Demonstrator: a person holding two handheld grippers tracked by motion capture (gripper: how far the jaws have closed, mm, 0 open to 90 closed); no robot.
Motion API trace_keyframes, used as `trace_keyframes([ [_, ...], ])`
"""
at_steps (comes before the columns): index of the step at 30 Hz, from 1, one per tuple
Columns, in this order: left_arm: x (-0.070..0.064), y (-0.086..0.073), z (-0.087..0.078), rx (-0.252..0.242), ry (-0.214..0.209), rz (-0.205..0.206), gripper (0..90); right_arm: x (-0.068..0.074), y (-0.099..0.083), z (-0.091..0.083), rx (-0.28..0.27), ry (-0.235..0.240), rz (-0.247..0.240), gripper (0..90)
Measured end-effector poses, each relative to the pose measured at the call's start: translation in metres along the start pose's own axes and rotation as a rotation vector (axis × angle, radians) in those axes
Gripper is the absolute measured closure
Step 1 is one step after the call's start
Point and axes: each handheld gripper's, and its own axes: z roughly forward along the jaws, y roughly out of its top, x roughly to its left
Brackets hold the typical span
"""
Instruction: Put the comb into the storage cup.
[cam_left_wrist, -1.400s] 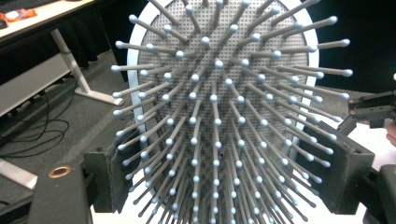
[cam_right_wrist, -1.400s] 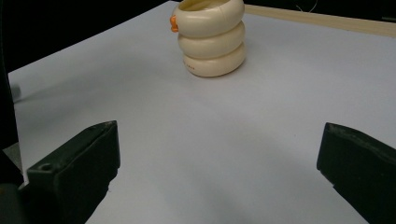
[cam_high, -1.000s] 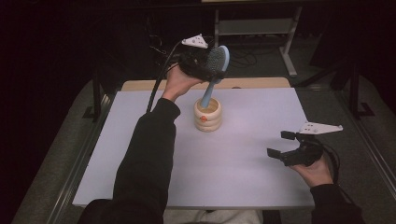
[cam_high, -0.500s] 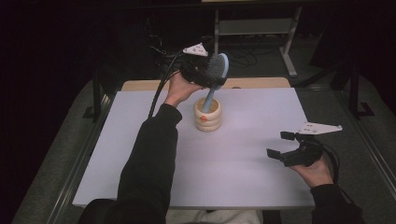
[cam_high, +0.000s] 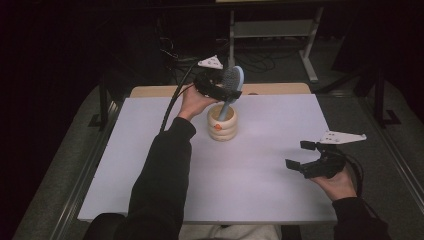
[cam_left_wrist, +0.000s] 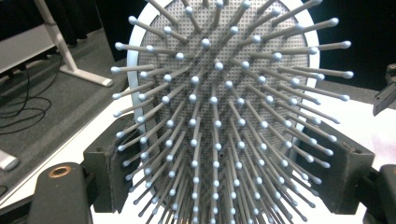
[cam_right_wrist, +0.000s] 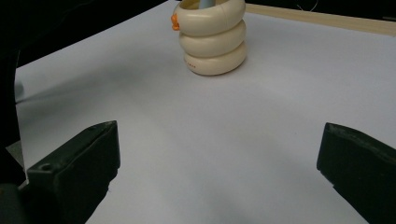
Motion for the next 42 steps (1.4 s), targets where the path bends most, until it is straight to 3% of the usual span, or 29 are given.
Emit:
trace_keyframes([
  [5, 0.000, -0.004, 0.004, 0.030, 0.010, 0.009, 19.8, 0.000, 0.000, -0.001, -0.005, 0.000, -0.001, 0.0],
  [16, 0.003, -0.009, 0.014, 0.042, 0.005, -0.015, 19.8, 0.000, 0.000, 0.000, -0.002, 0.002, -0.008, 0.0],
  [42, 0.006, -0.018, 0.039, 0.092, -0.014, -0.027, 19.7, 0.000, 0.000, 0.002, 0.010, 0.010, -0.008, 0.0],
])
